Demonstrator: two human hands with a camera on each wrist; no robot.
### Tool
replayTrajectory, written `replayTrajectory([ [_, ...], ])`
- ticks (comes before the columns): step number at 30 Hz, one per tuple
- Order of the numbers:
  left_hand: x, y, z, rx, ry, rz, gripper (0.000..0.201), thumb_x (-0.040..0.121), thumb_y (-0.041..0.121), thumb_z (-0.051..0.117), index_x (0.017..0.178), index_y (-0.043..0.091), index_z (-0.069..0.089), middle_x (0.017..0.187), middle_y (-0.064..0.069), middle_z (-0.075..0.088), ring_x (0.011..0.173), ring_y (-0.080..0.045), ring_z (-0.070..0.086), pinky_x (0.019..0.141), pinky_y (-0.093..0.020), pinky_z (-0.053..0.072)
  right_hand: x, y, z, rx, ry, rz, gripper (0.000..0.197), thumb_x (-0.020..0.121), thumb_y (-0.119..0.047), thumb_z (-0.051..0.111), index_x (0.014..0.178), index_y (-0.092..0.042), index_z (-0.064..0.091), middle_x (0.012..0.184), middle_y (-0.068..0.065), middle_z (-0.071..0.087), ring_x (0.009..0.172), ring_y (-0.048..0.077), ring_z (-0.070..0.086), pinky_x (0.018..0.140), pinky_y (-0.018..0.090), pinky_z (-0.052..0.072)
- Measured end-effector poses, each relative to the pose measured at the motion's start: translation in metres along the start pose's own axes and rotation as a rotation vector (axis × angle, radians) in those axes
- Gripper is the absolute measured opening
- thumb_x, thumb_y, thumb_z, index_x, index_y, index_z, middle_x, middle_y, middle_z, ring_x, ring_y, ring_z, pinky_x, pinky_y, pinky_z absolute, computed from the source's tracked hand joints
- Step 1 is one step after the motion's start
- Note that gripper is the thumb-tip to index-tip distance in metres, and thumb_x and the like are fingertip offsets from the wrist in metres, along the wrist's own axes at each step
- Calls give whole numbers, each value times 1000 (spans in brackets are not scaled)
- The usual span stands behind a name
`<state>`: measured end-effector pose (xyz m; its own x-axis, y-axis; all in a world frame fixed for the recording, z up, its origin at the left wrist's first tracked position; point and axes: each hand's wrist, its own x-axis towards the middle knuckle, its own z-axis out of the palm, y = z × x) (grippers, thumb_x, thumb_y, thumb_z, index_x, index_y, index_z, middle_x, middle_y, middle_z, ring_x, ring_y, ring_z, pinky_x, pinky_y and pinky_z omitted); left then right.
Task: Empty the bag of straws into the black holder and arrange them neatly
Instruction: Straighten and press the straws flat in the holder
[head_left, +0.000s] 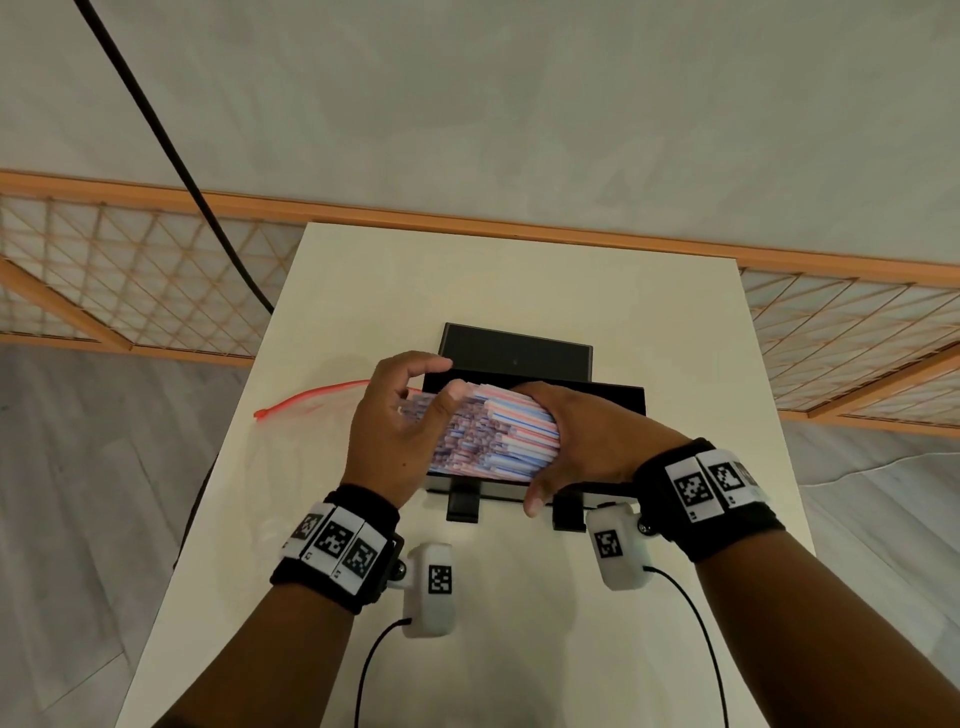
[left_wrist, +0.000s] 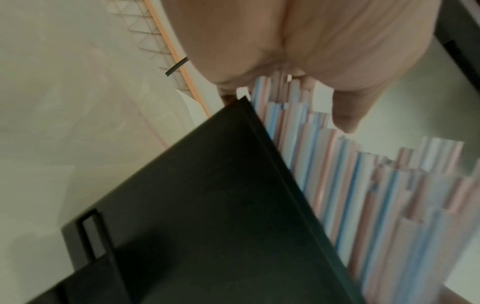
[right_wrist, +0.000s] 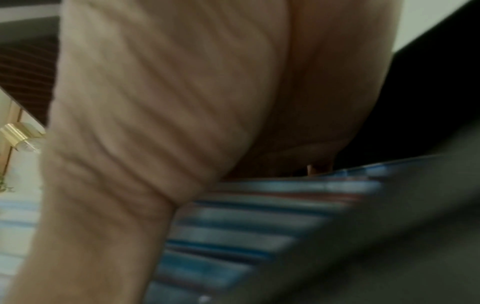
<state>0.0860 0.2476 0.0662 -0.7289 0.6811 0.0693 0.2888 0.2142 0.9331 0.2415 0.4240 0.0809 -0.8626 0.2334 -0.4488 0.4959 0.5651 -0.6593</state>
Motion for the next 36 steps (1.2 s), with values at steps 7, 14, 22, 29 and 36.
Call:
replayTrajectory([
  [7, -34, 1, 4, -23, -73, -3, 57, 91, 58, 46, 139, 28, 49, 134, 15, 56, 121, 0, 57, 93, -9, 47, -2, 2, 3, 16, -7, 18, 101, 51, -50, 97, 134, -39, 41, 120, -15, 61, 107, 5, 59, 101, 35, 52],
  [14, -25, 4, 3, -5, -149, 50, 65, 86, 62, 52, 139, 26, 47, 138, 9, 49, 127, -10, 53, 104, -27, 48, 3, -7, -1, -29, -61, 31, 106, 46, -55, 96, 135, -41, 40, 120, -13, 62, 109, 9, 59, 104, 39, 51],
  [22, -16, 2, 4, 23, -160, 58, 68, 83, 64, 55, 139, 26, 47, 137, 9, 49, 126, -8, 52, 105, -30, 49, 5, -13, -2, -9, -78, 17, 105, 49, -50, 97, 136, -41, 39, 120, -15, 61, 109, 6, 59, 104, 39, 51],
  [29, -11, -2, 4, 139, -205, 47, 82, 80, 84, 39, 140, 29, 45, 136, 9, 53, 120, -9, 57, 100, -35, 54, 3, -15, -2, -20, -28, -44, 104, 50, -53, 96, 137, -43, 39, 120, -17, 62, 108, 5, 60, 103, 36, 51],
  [36, -9, -3, 2, 238, -239, 62, 102, 75, 91, 32, 149, 21, 40, 148, 4, 49, 127, -10, 53, 108, -36, 48, 7, -14, -1, 3, -48, -21, 106, 50, -51, 97, 138, -42, 39, 122, -15, 62, 112, 7, 60, 105, 39, 51],
])
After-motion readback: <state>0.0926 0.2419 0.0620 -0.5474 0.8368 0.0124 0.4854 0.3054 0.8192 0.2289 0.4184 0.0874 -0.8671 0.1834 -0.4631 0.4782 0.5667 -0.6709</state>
